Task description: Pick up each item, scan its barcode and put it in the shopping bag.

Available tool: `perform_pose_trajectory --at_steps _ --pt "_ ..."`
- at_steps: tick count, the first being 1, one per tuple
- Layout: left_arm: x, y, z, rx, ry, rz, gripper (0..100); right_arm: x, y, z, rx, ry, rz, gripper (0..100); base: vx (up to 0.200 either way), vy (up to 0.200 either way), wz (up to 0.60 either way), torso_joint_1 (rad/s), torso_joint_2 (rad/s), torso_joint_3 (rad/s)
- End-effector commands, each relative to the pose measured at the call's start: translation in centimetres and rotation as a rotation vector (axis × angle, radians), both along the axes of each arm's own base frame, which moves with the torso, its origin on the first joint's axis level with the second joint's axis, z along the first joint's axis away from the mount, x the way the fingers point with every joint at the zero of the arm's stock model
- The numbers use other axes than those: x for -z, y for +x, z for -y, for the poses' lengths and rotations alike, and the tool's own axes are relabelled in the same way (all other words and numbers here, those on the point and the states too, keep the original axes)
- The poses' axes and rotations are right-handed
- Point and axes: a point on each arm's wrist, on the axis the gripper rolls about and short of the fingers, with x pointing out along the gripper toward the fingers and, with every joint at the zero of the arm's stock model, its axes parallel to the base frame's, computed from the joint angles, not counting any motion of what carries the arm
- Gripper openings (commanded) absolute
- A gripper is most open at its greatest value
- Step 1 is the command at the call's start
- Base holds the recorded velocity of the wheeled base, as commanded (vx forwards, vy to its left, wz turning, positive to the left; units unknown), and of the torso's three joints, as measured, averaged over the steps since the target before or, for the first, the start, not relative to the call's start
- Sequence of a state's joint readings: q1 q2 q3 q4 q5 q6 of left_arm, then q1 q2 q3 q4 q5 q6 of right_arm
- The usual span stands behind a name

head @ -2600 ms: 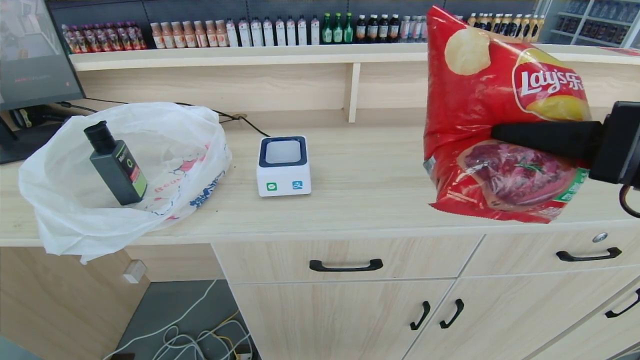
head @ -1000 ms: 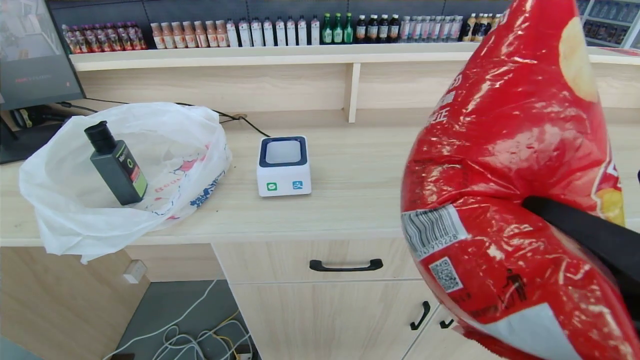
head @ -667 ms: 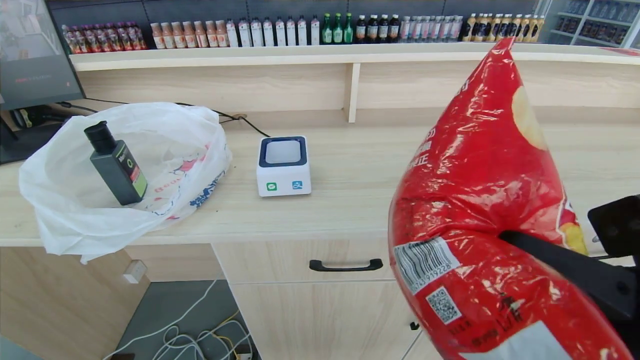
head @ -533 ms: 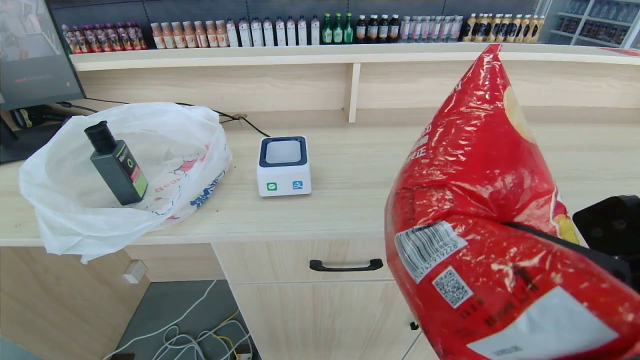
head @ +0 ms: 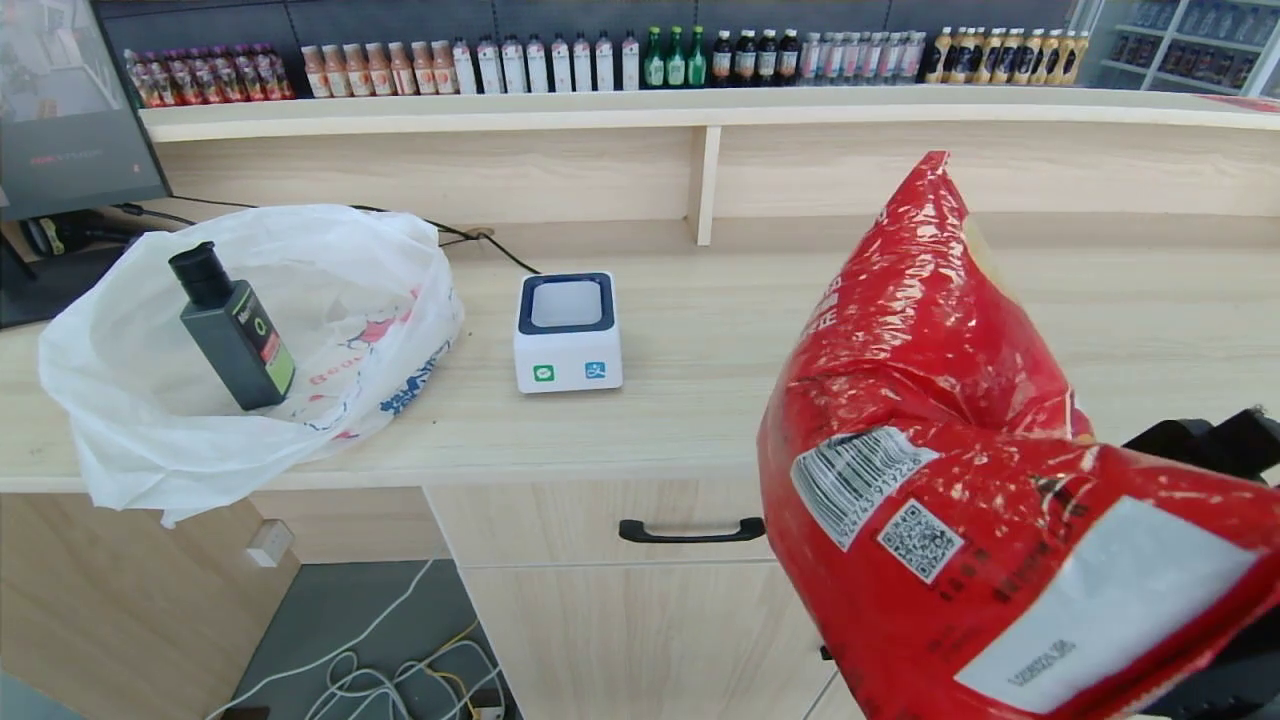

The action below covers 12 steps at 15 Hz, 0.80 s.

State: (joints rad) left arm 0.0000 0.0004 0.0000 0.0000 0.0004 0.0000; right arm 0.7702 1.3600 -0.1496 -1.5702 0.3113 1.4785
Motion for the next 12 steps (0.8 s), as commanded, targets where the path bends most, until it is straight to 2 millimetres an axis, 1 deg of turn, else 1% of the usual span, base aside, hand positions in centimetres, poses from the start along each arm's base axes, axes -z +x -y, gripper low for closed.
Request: perform_pose_trajectory --at_steps 1,3,12 --pt "0.0 0.0 0.0 0.0 0.0 0.0 100 0.47 -0.65 0.6 -0.002 -0.008 -0.011 0 0.0 0.0 0.0 0.0 0.0 0.0" --pt "0.0 0.0 0.0 0.0 0.0 0.0 100 0.17 -1.01 0.95 -0.002 0.007 0.005 0 0.0 0.0 0.0 0.0 0.0 0.0" --pt "0.0 0.0 0.0 0.0 0.0 0.0 100 -0.19 -1.02 0.99 -0.005 0.023 0.01 0 0.0 0.0 0.0 0.0 0.0 0.0"
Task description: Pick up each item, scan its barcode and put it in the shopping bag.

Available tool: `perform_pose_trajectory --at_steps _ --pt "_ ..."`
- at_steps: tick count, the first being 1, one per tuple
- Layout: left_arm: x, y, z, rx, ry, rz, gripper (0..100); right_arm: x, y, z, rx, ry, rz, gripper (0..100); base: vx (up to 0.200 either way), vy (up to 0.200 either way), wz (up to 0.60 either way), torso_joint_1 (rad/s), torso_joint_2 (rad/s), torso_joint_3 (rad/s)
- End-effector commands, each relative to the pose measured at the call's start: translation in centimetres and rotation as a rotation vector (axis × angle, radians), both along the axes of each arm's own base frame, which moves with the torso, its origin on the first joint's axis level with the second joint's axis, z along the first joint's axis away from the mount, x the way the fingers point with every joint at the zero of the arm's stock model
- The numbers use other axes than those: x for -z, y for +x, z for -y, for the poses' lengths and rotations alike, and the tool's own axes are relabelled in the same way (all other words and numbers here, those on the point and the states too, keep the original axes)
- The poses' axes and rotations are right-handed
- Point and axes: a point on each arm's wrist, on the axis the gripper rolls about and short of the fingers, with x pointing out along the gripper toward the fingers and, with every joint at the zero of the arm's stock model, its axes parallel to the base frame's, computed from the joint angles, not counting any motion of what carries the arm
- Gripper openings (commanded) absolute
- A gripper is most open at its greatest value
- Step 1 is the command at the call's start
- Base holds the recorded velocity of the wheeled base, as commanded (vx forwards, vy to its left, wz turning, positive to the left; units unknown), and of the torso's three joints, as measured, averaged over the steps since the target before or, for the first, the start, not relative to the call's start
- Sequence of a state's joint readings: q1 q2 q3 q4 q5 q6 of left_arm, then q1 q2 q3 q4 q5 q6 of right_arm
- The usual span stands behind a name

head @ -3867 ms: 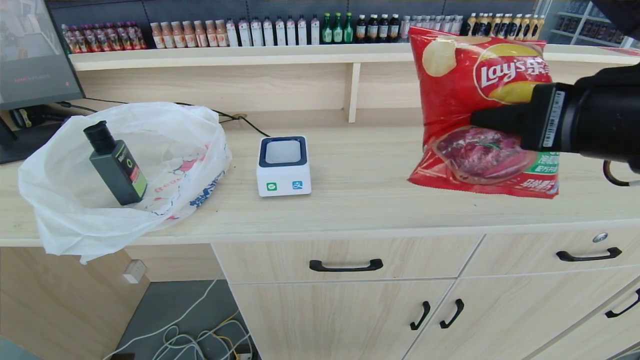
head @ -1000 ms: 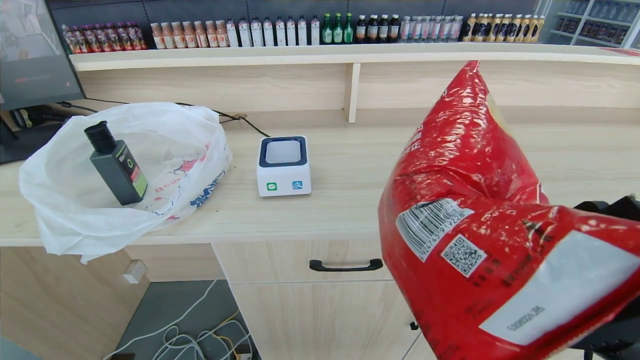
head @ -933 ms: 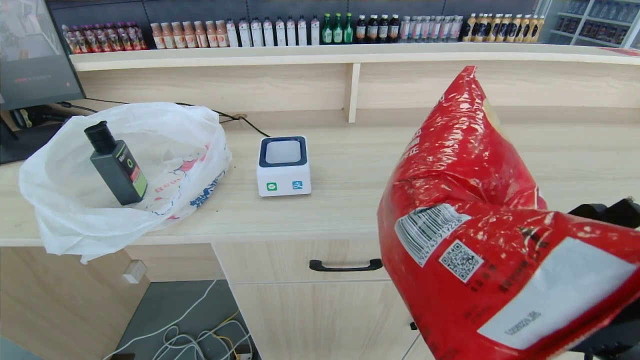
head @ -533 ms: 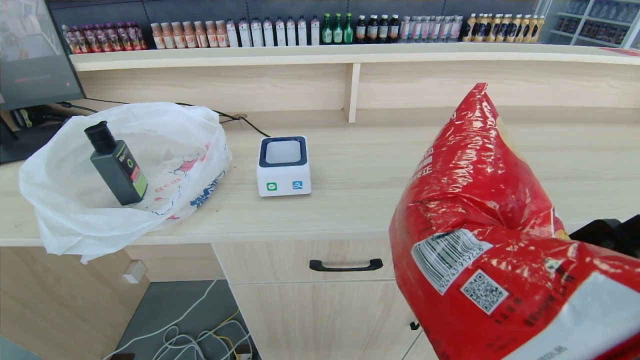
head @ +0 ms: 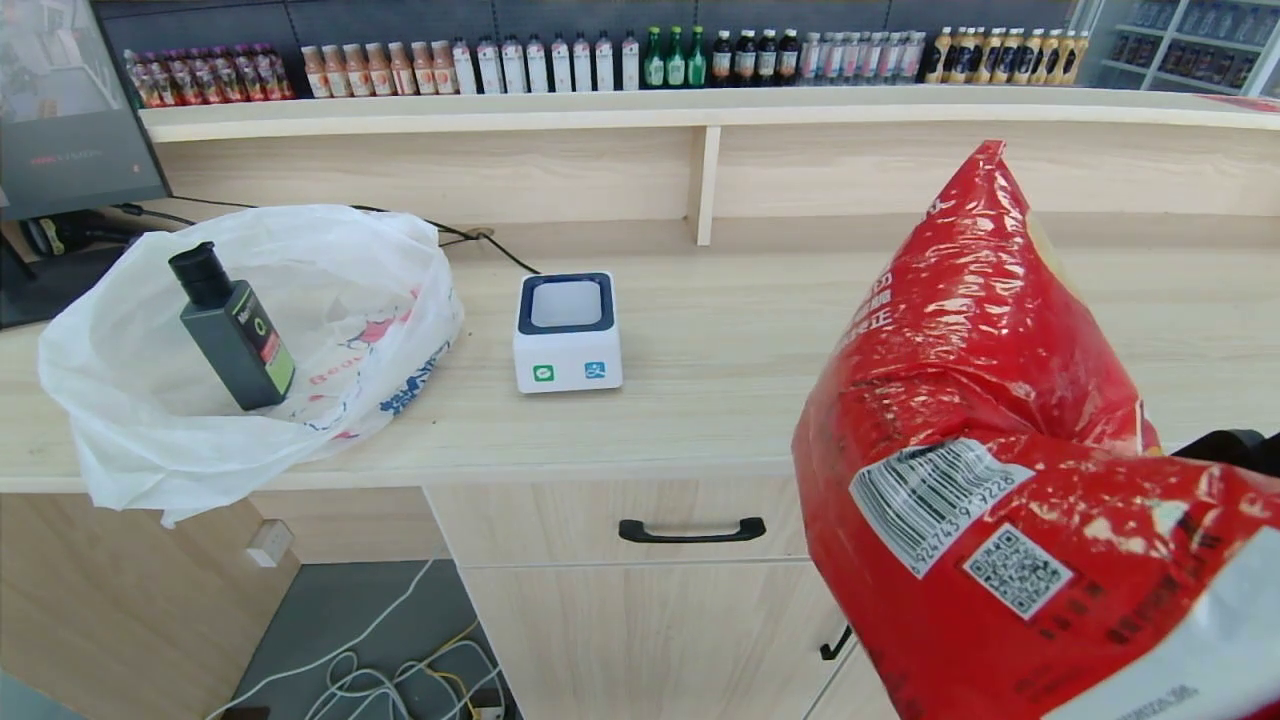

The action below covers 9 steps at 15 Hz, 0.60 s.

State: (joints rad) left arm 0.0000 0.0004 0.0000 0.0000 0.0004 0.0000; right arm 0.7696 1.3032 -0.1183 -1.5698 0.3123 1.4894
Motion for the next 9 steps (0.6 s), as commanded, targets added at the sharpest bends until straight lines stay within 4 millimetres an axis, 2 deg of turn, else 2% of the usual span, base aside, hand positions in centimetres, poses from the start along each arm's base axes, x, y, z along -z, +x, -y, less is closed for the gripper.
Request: perform_pose_trajectory --at_steps 1,9 --pt "0.0 0.0 0.0 -0.001 0.0 0.0 100 0.09 -0.07 0.02 -0.003 -0.002 -0.002 0 0.0 0.0 0.0 0.0 0.0 0.0" --pt "0.0 0.0 0.0 -0.001 0.0 0.0 100 -0.24 0.14 -0.18 -0.005 0.009 0.002 0 0.0 0.0 0.0 0.0 0.0 0.0"
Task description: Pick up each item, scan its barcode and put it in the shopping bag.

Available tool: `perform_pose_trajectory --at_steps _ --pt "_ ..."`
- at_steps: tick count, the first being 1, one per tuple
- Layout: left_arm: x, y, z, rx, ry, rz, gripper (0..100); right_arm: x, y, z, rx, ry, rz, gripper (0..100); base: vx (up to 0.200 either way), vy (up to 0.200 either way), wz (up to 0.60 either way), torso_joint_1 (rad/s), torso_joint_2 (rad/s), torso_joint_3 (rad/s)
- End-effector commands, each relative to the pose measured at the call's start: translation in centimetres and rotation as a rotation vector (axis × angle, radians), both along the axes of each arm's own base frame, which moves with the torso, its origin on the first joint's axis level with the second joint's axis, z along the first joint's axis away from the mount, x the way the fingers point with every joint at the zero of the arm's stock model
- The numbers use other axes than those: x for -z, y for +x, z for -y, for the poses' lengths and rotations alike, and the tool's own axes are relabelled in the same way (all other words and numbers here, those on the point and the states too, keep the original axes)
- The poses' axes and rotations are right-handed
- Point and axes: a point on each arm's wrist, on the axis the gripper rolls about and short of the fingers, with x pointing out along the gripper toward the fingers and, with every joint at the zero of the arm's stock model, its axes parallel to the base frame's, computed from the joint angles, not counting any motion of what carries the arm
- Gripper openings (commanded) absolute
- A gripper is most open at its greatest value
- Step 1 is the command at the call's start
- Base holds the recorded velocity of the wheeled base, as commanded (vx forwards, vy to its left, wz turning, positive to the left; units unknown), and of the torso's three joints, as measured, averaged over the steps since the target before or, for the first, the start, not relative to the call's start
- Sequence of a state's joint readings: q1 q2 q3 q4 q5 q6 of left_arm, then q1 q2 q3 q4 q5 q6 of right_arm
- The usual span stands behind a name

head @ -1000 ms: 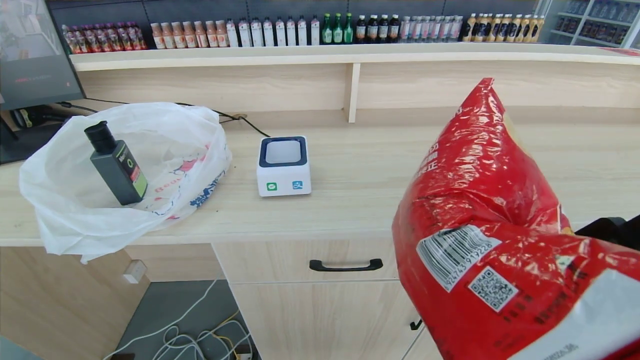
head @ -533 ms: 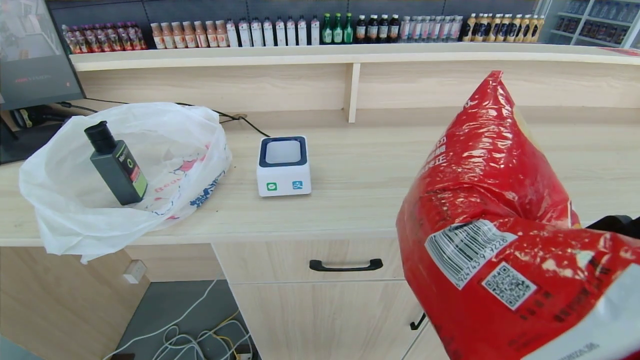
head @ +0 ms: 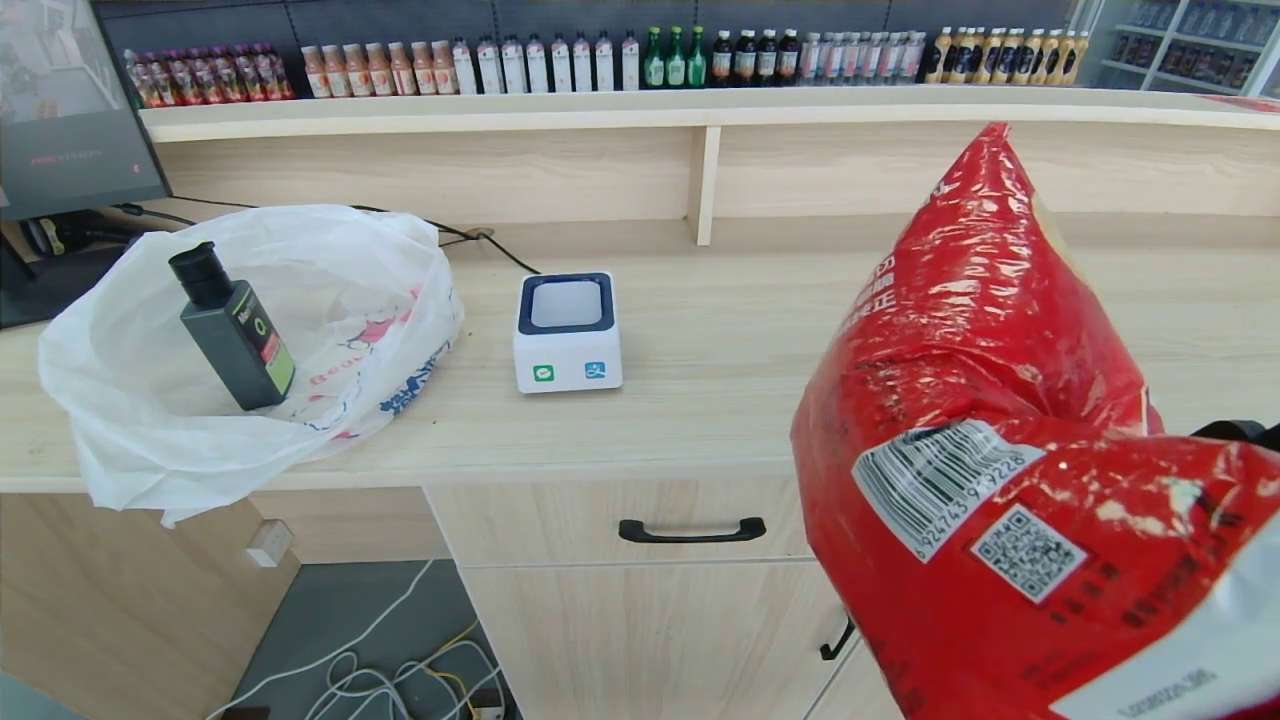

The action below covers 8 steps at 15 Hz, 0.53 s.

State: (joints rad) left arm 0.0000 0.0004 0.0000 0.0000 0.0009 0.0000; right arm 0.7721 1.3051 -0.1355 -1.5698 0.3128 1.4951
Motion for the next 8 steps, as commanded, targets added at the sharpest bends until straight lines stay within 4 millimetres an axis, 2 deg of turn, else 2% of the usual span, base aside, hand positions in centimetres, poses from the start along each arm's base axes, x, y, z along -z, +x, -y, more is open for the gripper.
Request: perform_pose_trajectory --at_steps 1,7,8 --pt "0.0 0.0 0.0 0.001 0.0 0.0 100 0.27 -0.01 0.03 0.0 -0.008 -0.01 0 0.0 0.0 0.0 0.0 0.0 0.0" --pt "0.0 0.0 0.0 0.001 0.0 0.0 100 0.51 -0.36 0.43 0.009 -0.018 0.002 0 0.0 0.0 0.0 0.0 0.0 0.0" --pt "0.0 0.0 0.0 0.001 0.0 0.0 100 1.12 -0.37 0.42 0.021 -0.059 0.017 0 0.0 0.0 0.0 0.0 0.0 0.0"
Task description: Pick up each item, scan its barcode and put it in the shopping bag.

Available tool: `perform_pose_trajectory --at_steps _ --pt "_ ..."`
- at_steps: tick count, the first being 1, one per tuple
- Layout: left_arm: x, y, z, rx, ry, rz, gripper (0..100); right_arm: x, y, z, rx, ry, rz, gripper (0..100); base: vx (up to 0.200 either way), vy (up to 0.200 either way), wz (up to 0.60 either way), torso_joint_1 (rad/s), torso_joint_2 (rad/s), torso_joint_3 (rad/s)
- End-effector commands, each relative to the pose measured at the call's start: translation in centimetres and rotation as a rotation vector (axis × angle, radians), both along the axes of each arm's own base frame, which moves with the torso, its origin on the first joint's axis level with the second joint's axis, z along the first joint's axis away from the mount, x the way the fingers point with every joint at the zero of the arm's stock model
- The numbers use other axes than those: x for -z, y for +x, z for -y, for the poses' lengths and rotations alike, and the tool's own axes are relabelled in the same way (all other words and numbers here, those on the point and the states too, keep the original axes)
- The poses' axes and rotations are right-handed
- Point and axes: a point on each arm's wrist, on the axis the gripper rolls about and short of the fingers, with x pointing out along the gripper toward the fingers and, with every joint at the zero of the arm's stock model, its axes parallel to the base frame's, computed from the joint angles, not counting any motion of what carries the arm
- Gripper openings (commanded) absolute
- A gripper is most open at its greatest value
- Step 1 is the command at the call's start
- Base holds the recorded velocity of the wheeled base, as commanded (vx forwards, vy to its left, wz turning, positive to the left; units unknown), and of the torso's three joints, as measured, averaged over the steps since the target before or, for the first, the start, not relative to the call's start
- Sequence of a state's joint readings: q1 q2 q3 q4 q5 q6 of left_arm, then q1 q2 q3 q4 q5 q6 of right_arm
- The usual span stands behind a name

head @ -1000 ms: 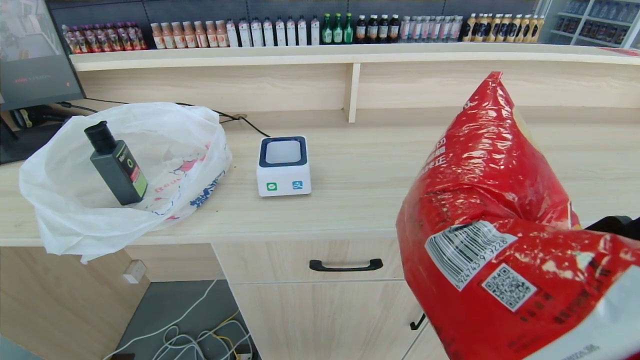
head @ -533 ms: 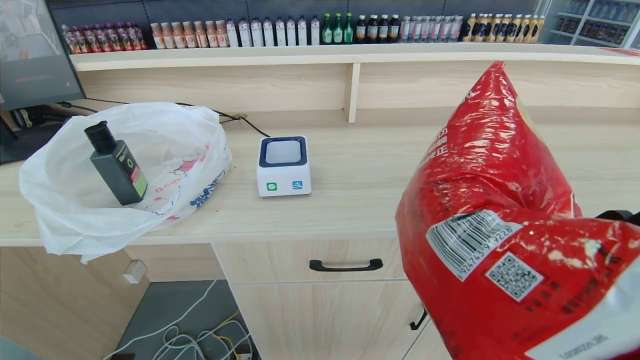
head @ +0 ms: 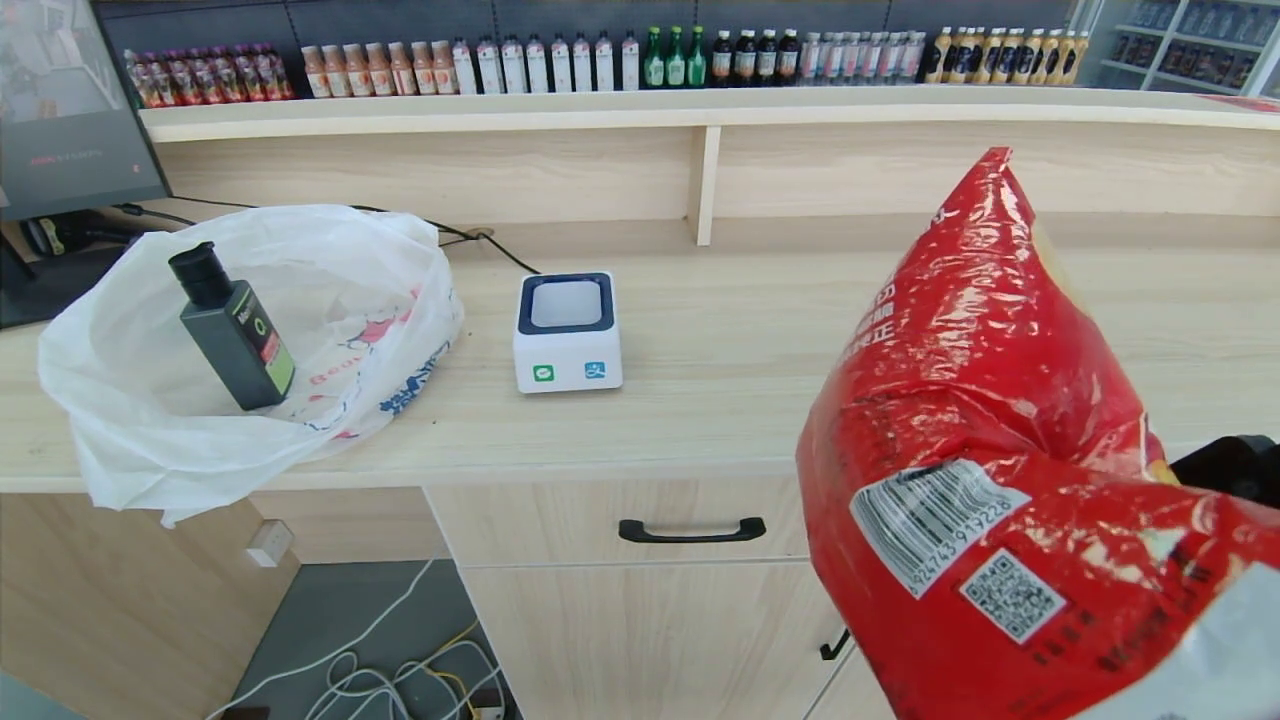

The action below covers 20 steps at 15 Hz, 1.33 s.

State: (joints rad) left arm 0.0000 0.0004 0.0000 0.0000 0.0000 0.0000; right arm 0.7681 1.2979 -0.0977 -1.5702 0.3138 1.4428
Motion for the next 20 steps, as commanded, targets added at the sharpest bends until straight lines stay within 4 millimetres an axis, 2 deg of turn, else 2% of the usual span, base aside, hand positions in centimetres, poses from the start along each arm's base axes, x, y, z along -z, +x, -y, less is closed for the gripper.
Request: perform_pose_trajectory --at_steps 1,2,5,9,11,14,16,18,20 --pt "0.0 0.0 0.0 -0.002 0.0 0.0 100 1.3 0.0 0.0 0.008 -0.079 0.017 0 0.0 0.0 0.0 0.0 0.0 0.0" --pt "0.0 0.0 0.0 -0.002 0.0 0.0 100 2.1 0.3 -0.3 0.035 -0.153 0.059 0 0.0 0.0 0.0 0.0 0.0 0.0" --pt "0.0 0.0 0.0 -0.002 0.0 0.0 100 1.3 1.3 -0.5 0.119 -0.202 0.218 0 0.0 0.0 0.0 0.0 0.0 0.0" --pt "0.0 0.0 0.0 0.0 0.0 0.0 100 3.2 2.6 -0.8 0.226 -0.451 0.468 0 0.0 0.0 0.0 0.0 0.0 0.0" --pt "0.0 0.0 0.0 0.0 0.0 0.0 100 2.6 2.9 -1.2 0.263 -0.498 0.62 0 0.0 0.0 0.0 0.0 0.0 0.0" --pt "0.0 0.0 0.0 0.0 0.0 0.0 100 2.9 3.2 -1.3 0.365 -0.628 0.797 0 0.0 0.0 0.0 0.0 0.0 0.0" --pt "0.0 0.0 0.0 0.0 0.0 0.0 100 2.4 3.5 -1.4 0.434 -0.659 0.858 0 0.0 0.0 0.0 0.0 0.0 0.0" --pt "0.0 0.0 0.0 0.002 0.0 0.0 100 1.0 4.2 -1.8 0.57 -0.708 0.973 0 0.0 0.0 0.0 0.0 0.0 0.0" --pt "0.0 0.0 0.0 0.0 0.002 0.0 100 0.6 4.7 -1.8 0.724 -0.795 0.976 0 0.0 0.0 0.0 0.0 0.0 0.0"
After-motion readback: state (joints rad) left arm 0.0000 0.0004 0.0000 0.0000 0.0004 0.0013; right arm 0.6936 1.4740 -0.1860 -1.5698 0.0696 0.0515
